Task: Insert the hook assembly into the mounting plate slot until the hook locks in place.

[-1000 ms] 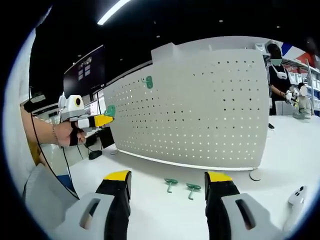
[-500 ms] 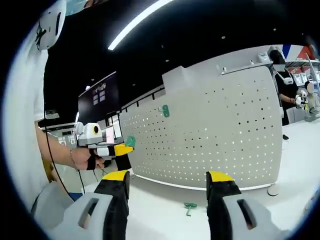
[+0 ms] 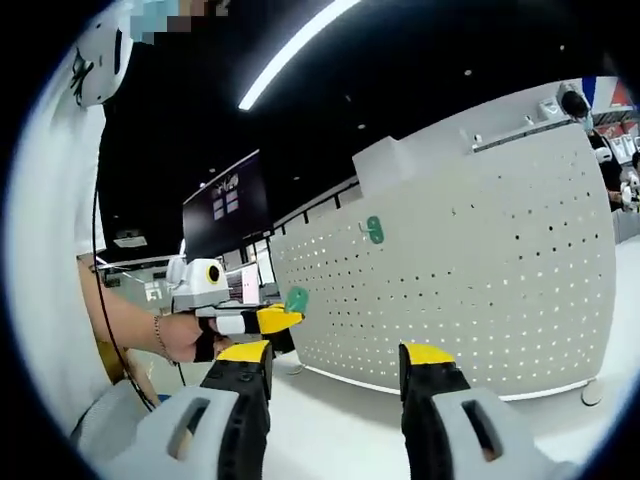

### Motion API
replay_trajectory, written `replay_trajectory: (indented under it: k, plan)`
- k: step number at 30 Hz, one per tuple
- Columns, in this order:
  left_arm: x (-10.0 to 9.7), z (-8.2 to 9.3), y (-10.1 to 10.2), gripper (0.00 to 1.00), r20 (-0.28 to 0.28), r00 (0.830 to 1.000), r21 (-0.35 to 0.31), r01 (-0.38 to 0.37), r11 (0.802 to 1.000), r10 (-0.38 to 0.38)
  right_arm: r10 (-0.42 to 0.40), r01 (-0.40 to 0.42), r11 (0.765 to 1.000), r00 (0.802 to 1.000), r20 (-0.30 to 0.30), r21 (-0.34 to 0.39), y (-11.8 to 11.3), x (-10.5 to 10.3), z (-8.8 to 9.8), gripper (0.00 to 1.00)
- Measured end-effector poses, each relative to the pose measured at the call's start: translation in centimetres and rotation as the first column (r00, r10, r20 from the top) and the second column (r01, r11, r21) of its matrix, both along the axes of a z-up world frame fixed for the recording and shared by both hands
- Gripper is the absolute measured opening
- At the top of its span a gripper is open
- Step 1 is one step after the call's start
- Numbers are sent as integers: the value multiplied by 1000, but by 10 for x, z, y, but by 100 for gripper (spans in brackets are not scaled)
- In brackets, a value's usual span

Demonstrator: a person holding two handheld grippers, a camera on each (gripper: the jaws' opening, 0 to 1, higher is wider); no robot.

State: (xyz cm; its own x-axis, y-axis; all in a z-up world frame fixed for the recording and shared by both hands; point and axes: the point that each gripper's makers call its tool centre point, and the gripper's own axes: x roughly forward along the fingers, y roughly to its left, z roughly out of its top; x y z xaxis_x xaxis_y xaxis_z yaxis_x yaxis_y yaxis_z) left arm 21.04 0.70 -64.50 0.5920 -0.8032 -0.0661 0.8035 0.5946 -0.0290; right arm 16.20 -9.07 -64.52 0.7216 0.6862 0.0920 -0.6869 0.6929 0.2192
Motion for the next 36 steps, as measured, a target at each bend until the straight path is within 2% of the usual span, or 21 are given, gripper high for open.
replay_trajectory:
  k: [15,33,36]
  plan:
    - [0,6,-4,3,7,1000,-9,-13,1000,13,56,-57,998,998,17,35,36,13,11,44]
    - [-5,9,-10,3,9,1000,-21,-5,1000,5,79,-81,993,996,28,80,61,24,24,38]
    - [-5,9,-9,3,9,1000,-24,-8,1000,9,88,-90,993,996,24,78,66,26,25,35]
